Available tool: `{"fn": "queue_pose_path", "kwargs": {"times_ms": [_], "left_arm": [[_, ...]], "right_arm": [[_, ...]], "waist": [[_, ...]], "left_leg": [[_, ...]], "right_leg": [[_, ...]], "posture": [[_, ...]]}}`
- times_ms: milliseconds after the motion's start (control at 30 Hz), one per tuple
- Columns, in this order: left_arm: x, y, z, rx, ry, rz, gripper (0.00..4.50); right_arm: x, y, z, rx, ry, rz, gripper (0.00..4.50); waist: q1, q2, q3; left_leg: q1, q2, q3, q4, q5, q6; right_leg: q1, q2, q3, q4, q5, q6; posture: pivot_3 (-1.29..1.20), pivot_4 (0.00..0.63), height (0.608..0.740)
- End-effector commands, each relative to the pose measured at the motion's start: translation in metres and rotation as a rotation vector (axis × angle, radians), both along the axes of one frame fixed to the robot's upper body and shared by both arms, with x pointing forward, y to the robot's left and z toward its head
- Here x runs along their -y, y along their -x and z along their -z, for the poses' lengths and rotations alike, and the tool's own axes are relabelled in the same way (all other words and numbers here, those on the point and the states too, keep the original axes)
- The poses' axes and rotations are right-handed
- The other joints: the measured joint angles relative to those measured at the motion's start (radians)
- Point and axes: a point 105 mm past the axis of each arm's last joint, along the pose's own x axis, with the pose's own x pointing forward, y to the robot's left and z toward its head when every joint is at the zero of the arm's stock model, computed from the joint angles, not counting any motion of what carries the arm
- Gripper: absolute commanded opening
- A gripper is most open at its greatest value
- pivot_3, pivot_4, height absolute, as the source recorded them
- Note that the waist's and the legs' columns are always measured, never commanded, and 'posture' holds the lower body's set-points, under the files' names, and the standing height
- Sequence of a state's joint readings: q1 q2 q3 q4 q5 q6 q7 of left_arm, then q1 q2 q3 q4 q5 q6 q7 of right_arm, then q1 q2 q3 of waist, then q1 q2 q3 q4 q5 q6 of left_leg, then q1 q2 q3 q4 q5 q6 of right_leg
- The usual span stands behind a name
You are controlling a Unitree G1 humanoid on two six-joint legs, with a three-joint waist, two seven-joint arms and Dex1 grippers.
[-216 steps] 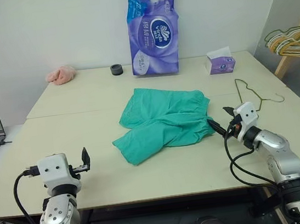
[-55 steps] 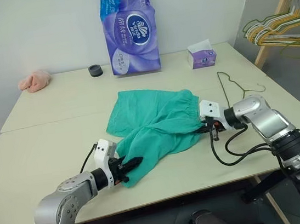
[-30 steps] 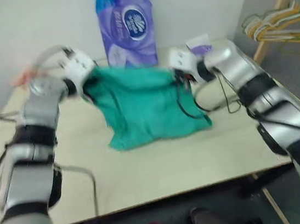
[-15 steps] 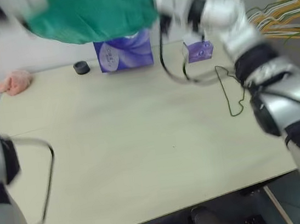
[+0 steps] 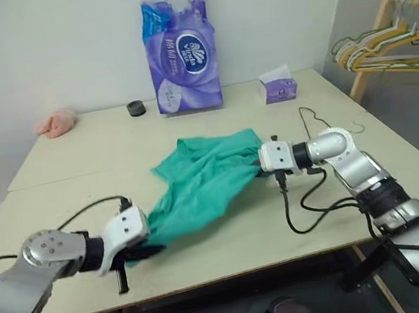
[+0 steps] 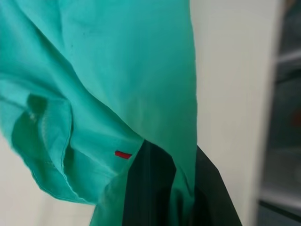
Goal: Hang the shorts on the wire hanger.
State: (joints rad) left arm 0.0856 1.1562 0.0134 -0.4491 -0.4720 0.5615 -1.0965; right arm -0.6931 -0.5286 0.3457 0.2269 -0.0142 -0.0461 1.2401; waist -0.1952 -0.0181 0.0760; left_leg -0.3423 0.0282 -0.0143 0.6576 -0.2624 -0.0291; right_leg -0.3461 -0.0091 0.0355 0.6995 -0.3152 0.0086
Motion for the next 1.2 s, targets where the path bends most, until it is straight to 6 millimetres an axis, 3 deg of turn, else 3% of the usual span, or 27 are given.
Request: {"fn": "queue_pose_path", "kwargs": {"times_ms": [33, 200, 367, 867, 1067, 1200], "left_arm": [[0.004, 0.012, -0.014, -0.026, 0.005, 0.054, 0.04], [-0.008, 0.025, -0.003, -0.075, -0.081, 0.096, 0.04], [-0.011, 0.032, 0.002, -0.093, -0.096, 0.117, 0.04], [0.0, 0.039, 0.006, -0.095, -0.062, 0.135, 0.04], [0.006, 0.05, 0.011, -0.131, -0.043, 0.166, 0.04], [0.009, 0.056, 0.012, -0.148, -0.035, 0.192, 0.04]], "right_arm": [[0.003, 0.023, -0.005, -0.065, 0.028, -0.063, 0.0], [0.017, 0.051, 0.017, -0.158, 0.115, -0.06, 0.0], [0.032, 0.074, 0.033, -0.235, 0.207, -0.07, 0.0], [0.041, 0.058, 0.036, -0.154, 0.241, -0.053, 0.0], [0.045, 0.082, 0.04, -0.25, 0.269, -0.131, 0.0], [0.047, 0.086, 0.047, -0.248, 0.301, -0.147, 0.0]], "waist": [[0.008, -0.001, -0.001], [0.009, 0.0, -0.001], [0.008, 0.0, 0.0], [0.0, 0.0, 0.0], [0.003, 0.0, 0.001], [0.003, 0.0, 0.001]], "left_leg": [[-0.005, 0.0, -0.001, 0.0, 0.0, 0.0], [-0.022, 0.001, -0.002, 0.001, -0.001, -0.001], [-0.022, 0.001, 0.0, 0.001, -0.003, -0.001], [-0.021, 0.001, 0.001, 0.001, -0.003, -0.001], [-0.022, 0.002, 0.001, 0.001, -0.003, 0.0], [-0.021, 0.002, 0.001, 0.001, -0.003, 0.0]], "right_leg": [[-0.001, 0.001, 0.0, 0.0, 0.003, 0.005], [-0.014, 0.002, 0.0, -0.001, 0.003, 0.006], [-0.016, 0.003, 0.002, -0.002, 0.003, 0.006], [-0.017, 0.006, 0.005, -0.002, 0.004, 0.007], [-0.017, 0.006, 0.005, -0.002, 0.003, 0.007], [-0.017, 0.006, 0.005, -0.002, 0.003, 0.007]], "posture": [[-0.16, 0.017, 0.74], [-0.17, 0.024, 0.74], [-0.17, 0.025, 0.74], [-0.17, 0.03, 0.74], [-0.17, 0.03, 0.74], [-0.17, 0.032, 0.74]]}}
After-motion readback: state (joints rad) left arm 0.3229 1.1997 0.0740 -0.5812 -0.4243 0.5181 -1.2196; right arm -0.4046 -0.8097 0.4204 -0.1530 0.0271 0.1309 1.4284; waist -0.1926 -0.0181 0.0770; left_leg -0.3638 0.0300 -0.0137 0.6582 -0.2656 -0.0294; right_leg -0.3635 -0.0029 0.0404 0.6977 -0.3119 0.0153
